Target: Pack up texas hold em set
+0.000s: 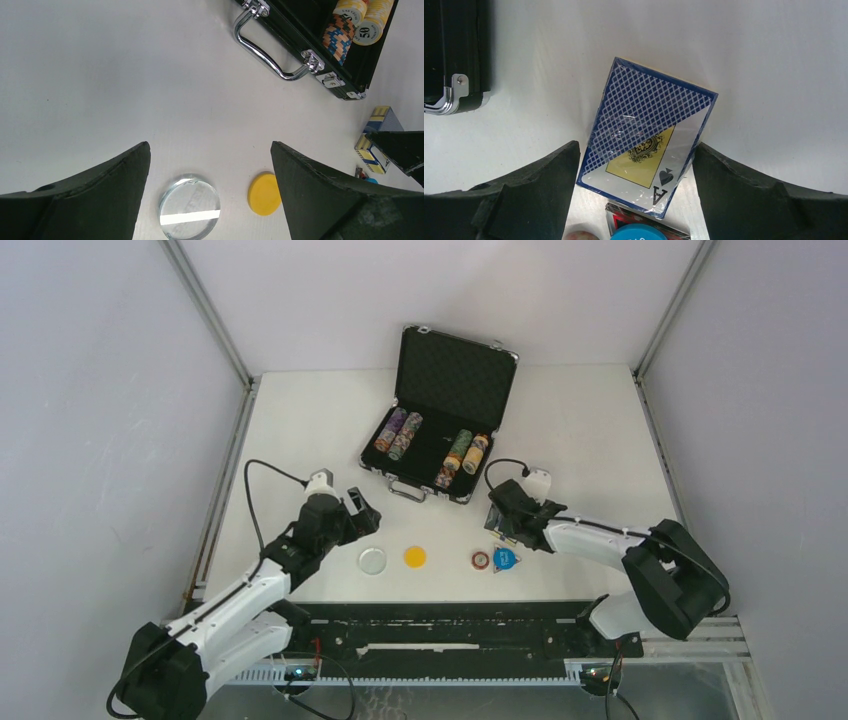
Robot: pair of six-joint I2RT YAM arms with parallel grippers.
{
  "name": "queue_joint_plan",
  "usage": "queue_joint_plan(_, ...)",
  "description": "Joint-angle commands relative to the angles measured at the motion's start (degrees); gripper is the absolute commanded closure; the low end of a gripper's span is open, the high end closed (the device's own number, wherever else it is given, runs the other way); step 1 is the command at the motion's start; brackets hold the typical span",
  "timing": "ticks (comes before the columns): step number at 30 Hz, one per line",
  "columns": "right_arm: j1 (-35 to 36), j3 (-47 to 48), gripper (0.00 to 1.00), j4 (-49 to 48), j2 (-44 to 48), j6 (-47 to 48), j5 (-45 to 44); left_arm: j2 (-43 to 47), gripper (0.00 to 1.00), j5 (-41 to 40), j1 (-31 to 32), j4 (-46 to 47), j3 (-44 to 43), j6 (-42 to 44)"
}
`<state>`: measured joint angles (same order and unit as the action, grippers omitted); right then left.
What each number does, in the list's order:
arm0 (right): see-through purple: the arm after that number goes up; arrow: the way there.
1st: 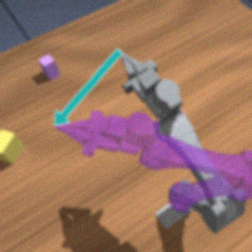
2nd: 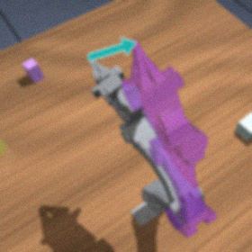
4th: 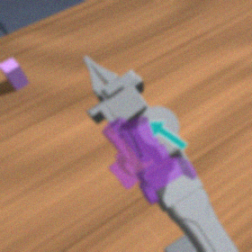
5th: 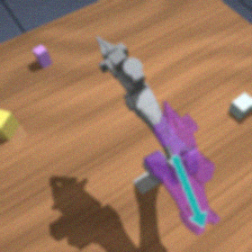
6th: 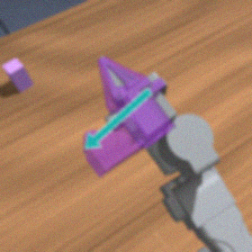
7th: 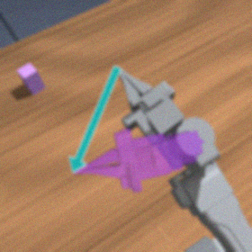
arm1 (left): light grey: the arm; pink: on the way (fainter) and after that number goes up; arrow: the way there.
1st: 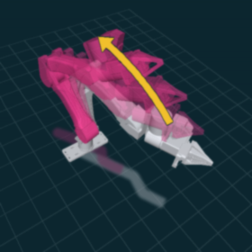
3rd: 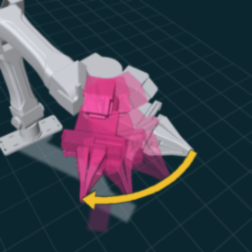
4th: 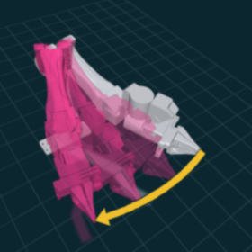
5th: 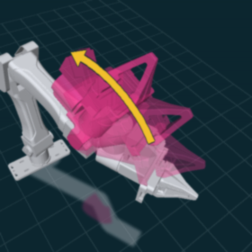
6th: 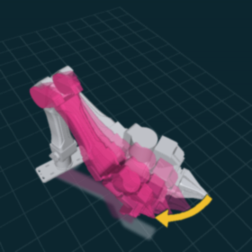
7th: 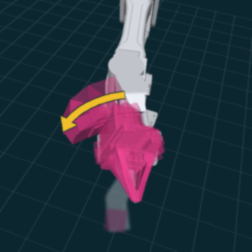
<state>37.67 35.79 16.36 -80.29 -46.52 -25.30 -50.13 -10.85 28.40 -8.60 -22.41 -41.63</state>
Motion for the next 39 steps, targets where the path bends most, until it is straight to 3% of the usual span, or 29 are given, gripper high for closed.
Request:
queue_joint_plan(1, 1.1, 2.0, 0.10, 1.3, -0.9, -1.0, -2.1, 0.1, 0.05, 1.2, -0.3, 2.3, -3.3, -0.4)
queue_joint_plan(11, 0.0, 6.3, 0.13, -0.1, -5.1, 5.4, -6.0, -1.1, 0.06, 2.7, -0.3, 3.4, -3.2, -0.5)
queue_joint_plan(15, -0.2, 8.3, 0.13, 0.9, -2.3, 8.3, -7.0, -0.6, 0.06, 2.1, -0.3, 3.0, -3.1, -0.4)
queue_joint_plan(23, 11.3, 8.6, 0.16, 4.6, 4.0, 9.0, -9.3, 0.0, 0.04, 1.1, -0.3, 2.0, -3.5, -1.3)
queue_joint_plan(31, 23.4, 8.2, 0.22, 4.6, -0.8, 6.2, -6.6, -1.5, 0.00, 3.3, -4.0, 1.5, -3.8, -4.8)
queue_joint_plan(39, 26.7, 7.9, 0.21, 5.2, -4.5, 3.7, -8.0, -1.7, 0.00, 3.8, -4.2, 1.0, -4.4, -3.9)
